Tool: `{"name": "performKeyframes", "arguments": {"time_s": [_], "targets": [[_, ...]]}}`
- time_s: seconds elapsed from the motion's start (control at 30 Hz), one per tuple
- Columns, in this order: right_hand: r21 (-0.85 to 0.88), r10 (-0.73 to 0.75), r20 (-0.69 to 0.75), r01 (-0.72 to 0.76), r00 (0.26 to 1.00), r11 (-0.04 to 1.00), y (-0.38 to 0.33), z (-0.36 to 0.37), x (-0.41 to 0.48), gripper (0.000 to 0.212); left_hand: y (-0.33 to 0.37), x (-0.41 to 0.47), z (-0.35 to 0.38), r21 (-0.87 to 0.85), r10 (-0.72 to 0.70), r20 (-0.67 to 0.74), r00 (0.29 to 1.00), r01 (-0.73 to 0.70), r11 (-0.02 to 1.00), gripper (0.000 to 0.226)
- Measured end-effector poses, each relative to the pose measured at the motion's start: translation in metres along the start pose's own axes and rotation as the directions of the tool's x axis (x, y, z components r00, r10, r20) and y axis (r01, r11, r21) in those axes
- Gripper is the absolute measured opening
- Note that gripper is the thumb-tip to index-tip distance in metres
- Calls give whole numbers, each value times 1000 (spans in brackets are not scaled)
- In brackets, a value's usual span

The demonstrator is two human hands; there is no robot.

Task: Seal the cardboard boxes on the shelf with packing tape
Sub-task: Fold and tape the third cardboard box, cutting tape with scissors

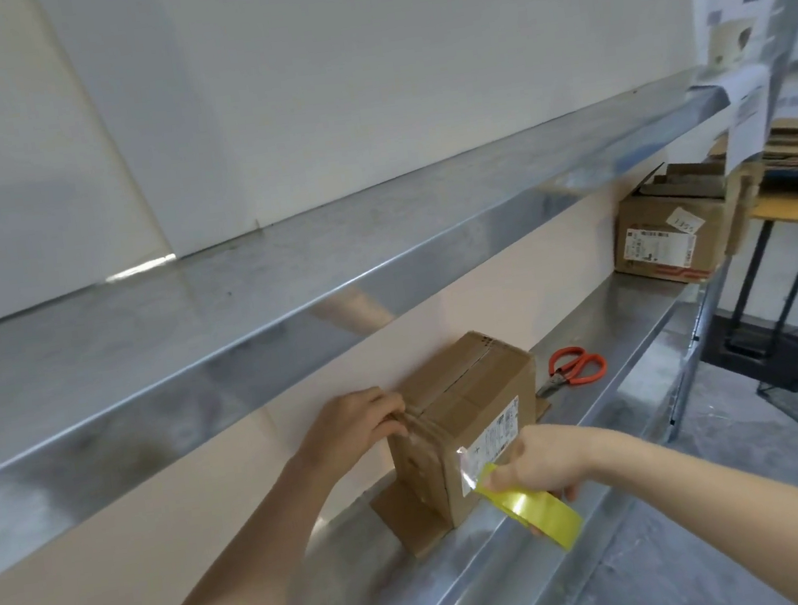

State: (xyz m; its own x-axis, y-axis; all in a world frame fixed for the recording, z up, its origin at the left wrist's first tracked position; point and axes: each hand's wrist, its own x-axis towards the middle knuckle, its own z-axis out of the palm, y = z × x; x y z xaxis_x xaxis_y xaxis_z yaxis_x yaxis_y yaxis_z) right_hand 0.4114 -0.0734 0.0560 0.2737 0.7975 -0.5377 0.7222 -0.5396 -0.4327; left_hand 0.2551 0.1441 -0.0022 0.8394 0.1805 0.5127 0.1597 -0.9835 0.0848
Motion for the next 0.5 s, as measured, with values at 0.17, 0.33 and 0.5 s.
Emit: {"name": "performKeyframes", "arguments": {"time_s": [0.17,0.33,0.5], "targets": [[40,13,49,-15,999,999,0,-2,0,45,2,-3,7,97,27,-100,995,-17,995,38],[67,28,49,-31,998,997,2,3,4,44,11,-5,17,269,51,-166,985,-4,963,36],[85,44,46,-48,998,995,1,3,3,40,12,-7,15,254,64,-152,986,-23,967,54]]}}
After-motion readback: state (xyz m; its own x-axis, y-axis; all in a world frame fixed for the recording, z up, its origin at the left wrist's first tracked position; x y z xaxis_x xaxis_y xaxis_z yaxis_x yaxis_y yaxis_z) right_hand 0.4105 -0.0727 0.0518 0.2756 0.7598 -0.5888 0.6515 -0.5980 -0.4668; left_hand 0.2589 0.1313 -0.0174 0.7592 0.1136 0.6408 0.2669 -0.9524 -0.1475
